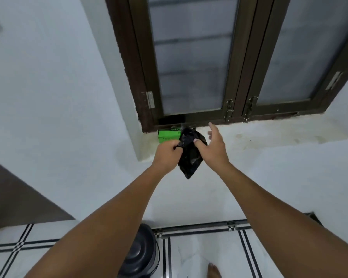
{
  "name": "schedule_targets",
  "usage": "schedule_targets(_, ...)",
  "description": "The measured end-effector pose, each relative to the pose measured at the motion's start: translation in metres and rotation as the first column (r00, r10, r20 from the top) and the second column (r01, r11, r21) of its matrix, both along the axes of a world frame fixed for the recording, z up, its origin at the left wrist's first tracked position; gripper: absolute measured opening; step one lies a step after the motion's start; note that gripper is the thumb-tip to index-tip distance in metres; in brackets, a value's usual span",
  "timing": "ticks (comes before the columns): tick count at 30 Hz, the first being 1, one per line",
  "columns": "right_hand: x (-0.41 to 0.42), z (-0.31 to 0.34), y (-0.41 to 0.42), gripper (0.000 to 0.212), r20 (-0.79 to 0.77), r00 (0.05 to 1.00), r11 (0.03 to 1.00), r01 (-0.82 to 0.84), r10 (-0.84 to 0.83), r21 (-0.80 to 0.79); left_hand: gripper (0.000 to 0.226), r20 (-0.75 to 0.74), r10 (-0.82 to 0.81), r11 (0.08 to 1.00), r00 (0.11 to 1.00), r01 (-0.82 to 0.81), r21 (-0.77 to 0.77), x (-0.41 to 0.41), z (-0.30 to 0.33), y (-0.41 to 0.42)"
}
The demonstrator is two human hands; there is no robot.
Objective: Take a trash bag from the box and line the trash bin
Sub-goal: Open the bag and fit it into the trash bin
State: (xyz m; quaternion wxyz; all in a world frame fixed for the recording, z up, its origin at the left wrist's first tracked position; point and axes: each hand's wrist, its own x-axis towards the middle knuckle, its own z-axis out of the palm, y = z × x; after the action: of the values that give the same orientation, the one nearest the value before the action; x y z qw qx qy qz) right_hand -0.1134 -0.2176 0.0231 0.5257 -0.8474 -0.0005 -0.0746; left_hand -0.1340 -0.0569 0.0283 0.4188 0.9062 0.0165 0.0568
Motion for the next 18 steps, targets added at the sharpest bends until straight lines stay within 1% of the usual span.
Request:
schedule_targets(1, -0.013, -0.001, 0.007, 0.051, -0.052, 0.998, 0.998, -0.033, 0.036, 0.056, 0.029, 0.009, 0.001, 1.000, 1.000, -0.001, 0.017, -0.011, -0.002, 0.010)
schedule_targets(2, -0.027, -0.003, 0.012, 0.035, -0.060, 0.996, 0.995, -0.055, 0.061, 0.086, 0.027, 0.001, -0.003, 1.000, 1.000, 0.003, 0.028, -0.022, -0.005, 0.020)
schedule_targets(3, -0.040, -0.007, 0.016, 0.023, -0.054, 0.996, 0.994, -0.063, 0.068, 0.093, 0.026, -0.019, -0.010, 0.999, 1.000, 0.011, 0.040, -0.035, -0.007, 0.027)
schedule_targets(4, -0.054, -0.009, 0.020, 0.020, -0.059, 0.995, 0.992, -0.069, 0.075, 0.105, 0.029, -0.045, -0.024, 0.999, 0.999, 0.027, 0.048, -0.048, -0.008, 0.034)
schedule_targets(5, -0.066, -0.011, 0.024, 0.023, -0.096, 0.991, 0.988, -0.078, 0.091, 0.134, 0.033, -0.075, -0.048, 0.997, 0.996, 0.052, 0.049, -0.063, -0.010, 0.041)
schedule_targets(7, -0.084, -0.011, 0.030, 0.027, -0.224, 0.960, 0.966, -0.114, 0.168, 0.234, 0.034, -0.108, -0.081, 0.996, 0.991, 0.084, 0.027, -0.089, -0.012, 0.053)
schedule_targets(8, -0.093, -0.010, 0.032, 0.024, -0.292, 0.928, 0.950, -0.153, 0.232, 0.271, 0.031, -0.118, -0.073, 0.997, 0.990, 0.075, 0.016, -0.099, -0.014, 0.059)
schedule_targets(10, -0.110, -0.007, 0.037, 0.006, -0.410, 0.844, 0.930, -0.251, 0.347, 0.270, 0.028, -0.152, -0.035, 0.999, 0.988, 0.030, -0.033, -0.116, -0.018, 0.070)
schedule_targets(11, -0.117, -0.004, 0.039, 0.009, -0.436, 0.817, 0.922, -0.293, 0.379, 0.252, 0.029, -0.168, -0.021, 0.999, 0.986, 0.012, -0.053, -0.122, -0.018, 0.074)
schedule_targets(12, -0.127, -0.003, 0.042, 0.014, -0.439, 0.802, 0.914, -0.328, 0.404, 0.241, 0.030, -0.171, -0.013, 0.998, 0.985, 0.002, -0.064, -0.133, -0.018, 0.078)
schedule_targets(14, -0.140, 0.001, 0.048, 0.008, -0.411, 0.808, 0.905, -0.346, 0.422, 0.248, 0.026, -0.162, 0.007, 0.997, 0.987, -0.019, -0.075, -0.150, -0.014, 0.083)
schedule_targets(15, -0.148, 0.002, 0.052, 0.009, -0.388, 0.816, 0.901, -0.350, 0.427, 0.256, 0.025, -0.164, 0.039, 0.996, 0.986, -0.052, -0.079, -0.159, -0.014, 0.085)
schedule_targets(18, -0.174, -0.001, 0.062, 0.012, -0.340, 0.863, 0.915, -0.280, 0.373, 0.291, 0.034, -0.129, 0.147, 0.987, 0.981, -0.154, -0.046, -0.188, -0.023, 0.091)
